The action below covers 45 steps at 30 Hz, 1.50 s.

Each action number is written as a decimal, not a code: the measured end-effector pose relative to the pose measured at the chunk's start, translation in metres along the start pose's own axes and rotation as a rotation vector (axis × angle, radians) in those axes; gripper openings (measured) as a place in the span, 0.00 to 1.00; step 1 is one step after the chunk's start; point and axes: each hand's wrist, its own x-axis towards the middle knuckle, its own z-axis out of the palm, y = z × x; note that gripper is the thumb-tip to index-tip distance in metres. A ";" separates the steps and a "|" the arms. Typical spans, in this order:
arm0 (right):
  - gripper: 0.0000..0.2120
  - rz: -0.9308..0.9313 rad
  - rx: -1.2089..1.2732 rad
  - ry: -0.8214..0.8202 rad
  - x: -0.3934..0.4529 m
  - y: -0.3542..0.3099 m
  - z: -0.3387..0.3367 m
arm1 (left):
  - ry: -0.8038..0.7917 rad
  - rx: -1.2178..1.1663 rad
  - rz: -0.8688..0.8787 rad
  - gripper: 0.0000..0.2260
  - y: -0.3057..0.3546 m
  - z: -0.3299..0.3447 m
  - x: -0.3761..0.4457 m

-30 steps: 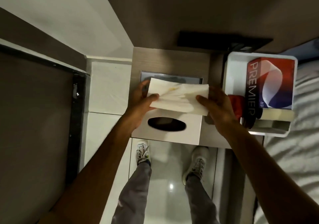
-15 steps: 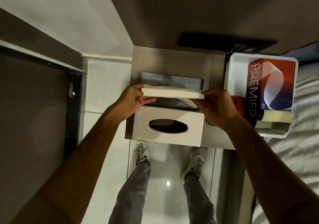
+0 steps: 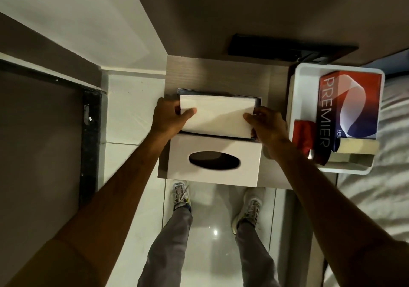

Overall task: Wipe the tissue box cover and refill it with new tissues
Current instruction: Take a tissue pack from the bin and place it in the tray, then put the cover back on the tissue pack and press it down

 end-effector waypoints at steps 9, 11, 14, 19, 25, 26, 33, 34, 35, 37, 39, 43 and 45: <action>0.17 -0.088 -0.284 0.203 0.012 0.012 0.016 | 0.133 0.086 0.084 0.11 -0.012 0.020 0.013; 0.17 -0.105 -0.344 0.211 0.008 0.016 0.018 | 0.143 0.111 0.096 0.11 -0.012 0.026 0.012; 0.16 -0.124 -0.437 0.220 0.006 0.020 0.022 | 0.159 0.113 0.087 0.11 -0.015 0.033 0.010; 0.19 -0.202 -0.492 0.276 0.001 0.022 0.022 | 0.251 0.105 0.113 0.11 -0.013 0.028 0.001; 0.24 -0.215 -0.368 0.372 -0.046 0.070 0.010 | 0.302 0.041 -0.038 0.15 -0.052 0.021 -0.060; 0.29 -0.110 -0.311 0.302 -0.055 0.081 0.010 | 0.235 0.024 -0.110 0.18 -0.058 0.023 -0.068; 0.43 0.105 -0.094 0.119 -0.092 0.092 0.043 | 0.051 -0.114 -0.175 0.29 -0.059 0.042 -0.109; 0.43 0.115 -0.068 0.131 -0.095 0.093 0.045 | 0.060 -0.147 -0.161 0.31 -0.056 0.042 -0.112; 0.43 0.120 -0.050 0.142 -0.097 0.093 0.046 | 0.059 -0.172 -0.149 0.33 -0.053 0.040 -0.116; 0.40 0.104 -0.053 0.164 -0.099 0.093 0.042 | 0.053 -0.186 -0.118 0.34 -0.050 0.033 -0.118; 0.37 0.041 -0.083 0.178 -0.094 0.086 0.034 | 0.045 -0.154 -0.068 0.34 -0.047 0.023 -0.112; 0.35 -0.067 -0.110 0.191 -0.063 0.053 0.020 | 0.082 -0.118 -0.025 0.32 -0.031 0.013 -0.075; 0.35 -0.093 -0.120 0.209 -0.045 0.036 0.018 | 0.094 -0.094 -0.019 0.32 -0.017 0.012 -0.056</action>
